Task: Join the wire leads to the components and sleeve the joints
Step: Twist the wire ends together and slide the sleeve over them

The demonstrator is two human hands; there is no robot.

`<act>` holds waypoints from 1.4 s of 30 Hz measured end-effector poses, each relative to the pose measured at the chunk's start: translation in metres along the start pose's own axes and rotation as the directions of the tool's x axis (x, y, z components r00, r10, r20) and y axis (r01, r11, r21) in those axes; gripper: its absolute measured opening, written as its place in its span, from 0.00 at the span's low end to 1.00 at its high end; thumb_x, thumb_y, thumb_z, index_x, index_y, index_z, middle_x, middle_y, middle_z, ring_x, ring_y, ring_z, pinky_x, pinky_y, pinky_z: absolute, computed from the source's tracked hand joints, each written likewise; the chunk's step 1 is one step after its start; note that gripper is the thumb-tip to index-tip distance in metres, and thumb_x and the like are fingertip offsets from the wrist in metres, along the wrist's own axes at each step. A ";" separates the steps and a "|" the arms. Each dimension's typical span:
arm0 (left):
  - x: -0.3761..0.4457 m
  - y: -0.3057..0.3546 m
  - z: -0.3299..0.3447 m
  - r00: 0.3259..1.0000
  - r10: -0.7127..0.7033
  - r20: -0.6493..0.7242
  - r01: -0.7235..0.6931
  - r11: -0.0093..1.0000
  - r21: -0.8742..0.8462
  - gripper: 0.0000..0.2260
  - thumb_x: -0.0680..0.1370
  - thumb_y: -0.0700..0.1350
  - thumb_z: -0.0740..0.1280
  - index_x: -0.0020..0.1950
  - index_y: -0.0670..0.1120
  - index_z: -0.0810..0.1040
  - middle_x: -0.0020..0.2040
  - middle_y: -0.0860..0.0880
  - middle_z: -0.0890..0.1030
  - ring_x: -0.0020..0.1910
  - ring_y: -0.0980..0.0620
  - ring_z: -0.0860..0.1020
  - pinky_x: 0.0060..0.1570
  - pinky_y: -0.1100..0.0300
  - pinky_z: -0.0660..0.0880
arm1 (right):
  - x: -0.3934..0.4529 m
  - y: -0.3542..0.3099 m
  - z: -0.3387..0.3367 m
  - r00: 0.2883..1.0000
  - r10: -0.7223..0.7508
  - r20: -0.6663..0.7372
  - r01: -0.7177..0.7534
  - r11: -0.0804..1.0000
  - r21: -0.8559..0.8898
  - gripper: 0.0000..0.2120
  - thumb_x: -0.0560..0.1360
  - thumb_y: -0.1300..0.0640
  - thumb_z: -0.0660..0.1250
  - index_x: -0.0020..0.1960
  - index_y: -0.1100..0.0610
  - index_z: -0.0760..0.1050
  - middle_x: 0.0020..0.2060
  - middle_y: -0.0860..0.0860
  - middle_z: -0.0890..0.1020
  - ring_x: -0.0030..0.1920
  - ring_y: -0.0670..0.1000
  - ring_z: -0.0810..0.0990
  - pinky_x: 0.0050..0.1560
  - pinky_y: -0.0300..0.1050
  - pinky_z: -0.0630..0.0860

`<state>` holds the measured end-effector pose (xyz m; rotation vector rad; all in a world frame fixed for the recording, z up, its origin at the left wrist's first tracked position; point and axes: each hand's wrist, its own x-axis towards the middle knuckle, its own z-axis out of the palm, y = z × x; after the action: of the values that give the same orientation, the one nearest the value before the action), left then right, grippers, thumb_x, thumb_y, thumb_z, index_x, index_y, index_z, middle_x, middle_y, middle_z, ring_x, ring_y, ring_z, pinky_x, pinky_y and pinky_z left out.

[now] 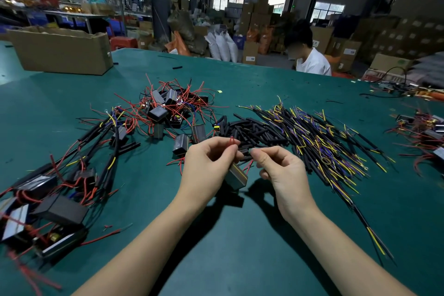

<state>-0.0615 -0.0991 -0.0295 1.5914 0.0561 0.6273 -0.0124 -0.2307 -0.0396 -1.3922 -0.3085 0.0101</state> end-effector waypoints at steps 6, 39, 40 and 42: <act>0.003 0.004 -0.004 0.988 -0.145 0.057 0.152 0.977 -0.150 0.08 0.80 0.39 0.63 0.49 0.41 0.82 0.31 0.55 0.78 0.34 0.59 0.77 0.39 0.67 0.75 | 0.006 0.003 -0.009 0.995 0.069 -0.068 -0.079 0.984 -0.160 0.06 0.71 0.60 0.73 0.36 0.58 0.80 0.30 0.50 0.78 0.30 0.42 0.73 0.30 0.31 0.68; -0.005 -0.010 -0.001 0.941 0.206 0.268 -0.299 0.877 0.375 0.07 0.77 0.41 0.68 0.53 0.46 0.82 0.44 0.51 0.83 0.42 0.53 0.79 0.46 0.61 0.74 | 0.002 -0.011 -0.022 0.669 -0.585 0.458 0.701 0.291 -0.652 0.05 0.75 0.59 0.69 0.41 0.58 0.80 0.38 0.48 0.79 0.38 0.49 0.79 0.35 0.43 0.74; -0.005 -0.011 0.000 0.941 0.234 0.245 -0.314 0.873 0.372 0.06 0.77 0.40 0.69 0.52 0.45 0.83 0.43 0.51 0.83 0.41 0.52 0.79 0.45 0.60 0.74 | 0.002 -0.010 -0.021 0.701 -0.566 0.434 0.680 0.346 -0.647 0.05 0.75 0.59 0.68 0.41 0.58 0.80 0.37 0.47 0.79 0.38 0.48 0.78 0.34 0.44 0.74; -0.005 -0.014 0.001 0.936 0.287 0.203 -0.346 0.856 0.385 0.04 0.76 0.39 0.70 0.49 0.45 0.83 0.40 0.50 0.82 0.39 0.53 0.77 0.42 0.61 0.73 | 0.002 -0.008 -0.020 0.741 -0.544 0.393 0.650 0.435 -0.624 0.05 0.75 0.59 0.68 0.41 0.57 0.79 0.36 0.46 0.78 0.37 0.48 0.76 0.34 0.49 0.74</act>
<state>-0.0608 -0.1004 -0.0439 2.0813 -0.1949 0.7960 -0.0076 -0.2508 -0.0343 -2.0181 -1.0157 -0.7090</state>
